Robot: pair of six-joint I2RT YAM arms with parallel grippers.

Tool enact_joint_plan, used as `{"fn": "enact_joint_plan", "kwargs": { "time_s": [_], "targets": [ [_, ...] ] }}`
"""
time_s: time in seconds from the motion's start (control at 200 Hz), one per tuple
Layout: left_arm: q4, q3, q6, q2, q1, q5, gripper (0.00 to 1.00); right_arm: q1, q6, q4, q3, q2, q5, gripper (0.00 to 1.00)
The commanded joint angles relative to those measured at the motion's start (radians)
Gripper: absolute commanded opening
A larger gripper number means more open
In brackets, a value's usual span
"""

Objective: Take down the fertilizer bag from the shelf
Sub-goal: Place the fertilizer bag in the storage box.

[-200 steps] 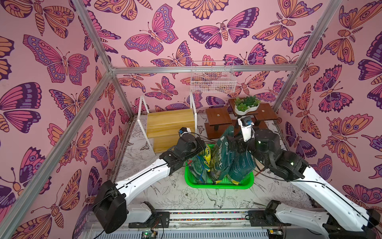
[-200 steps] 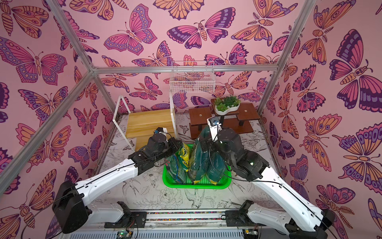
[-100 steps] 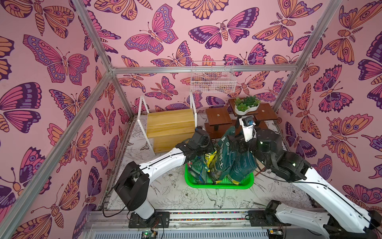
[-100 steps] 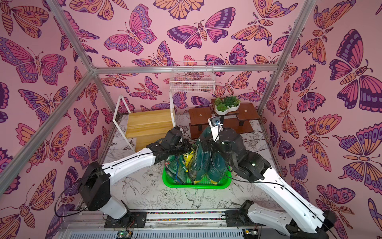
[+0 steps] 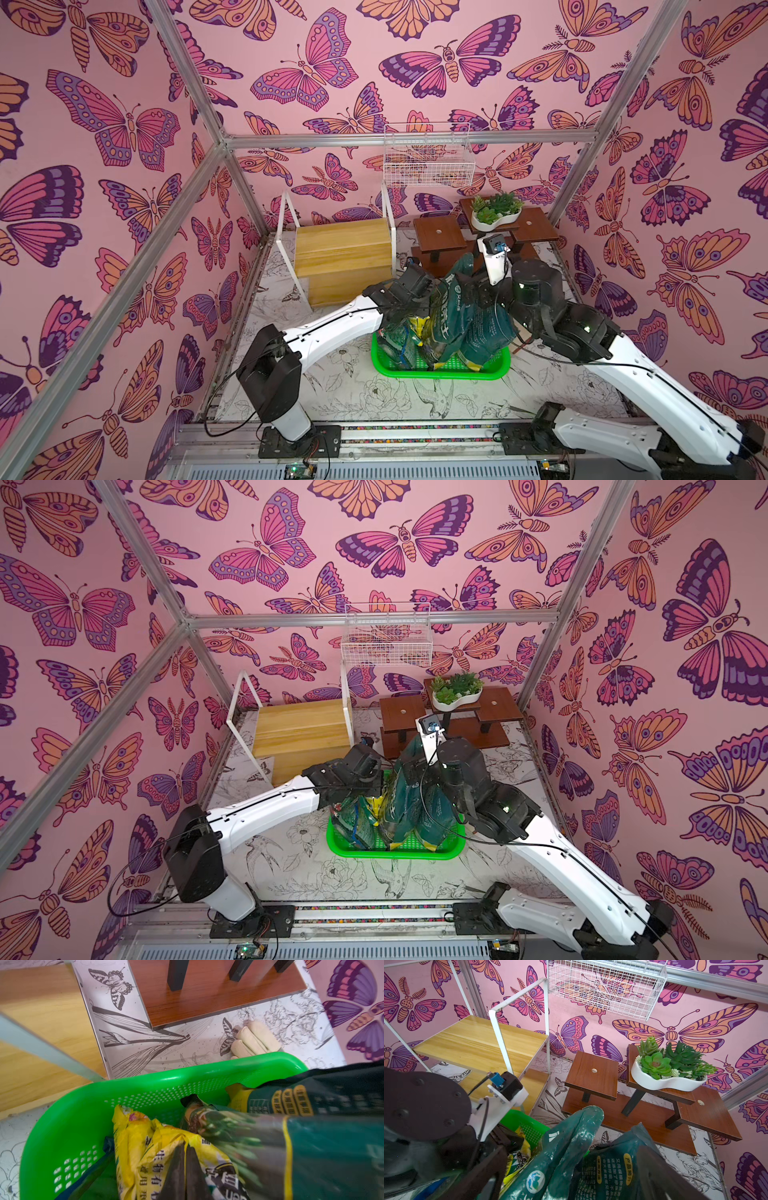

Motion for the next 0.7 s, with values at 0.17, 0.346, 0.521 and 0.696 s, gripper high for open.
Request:
{"fn": "enact_joint_plan", "kwargs": {
  "time_s": [0.17,0.346,0.521,0.696],
  "targets": [
    [-0.196,-0.026,0.053,0.118,-0.015,0.034,0.0,-0.007,0.021,-0.05,0.057,0.009,-0.019,0.99],
    [-0.216,-0.016,0.054,0.098,-0.015,0.002,0.44,-0.008,0.03,-0.065,0.075,0.015,-0.028,0.99],
    [-0.217,0.024,0.072,0.019,-0.012,-0.066,0.62,-0.006,0.038,-0.113,0.133,0.042,-0.032,0.99],
    [-0.217,0.049,0.072,-0.049,0.0,-0.095,0.64,-0.006,0.033,-0.123,0.165,0.063,-0.037,0.99]
  ]
}}
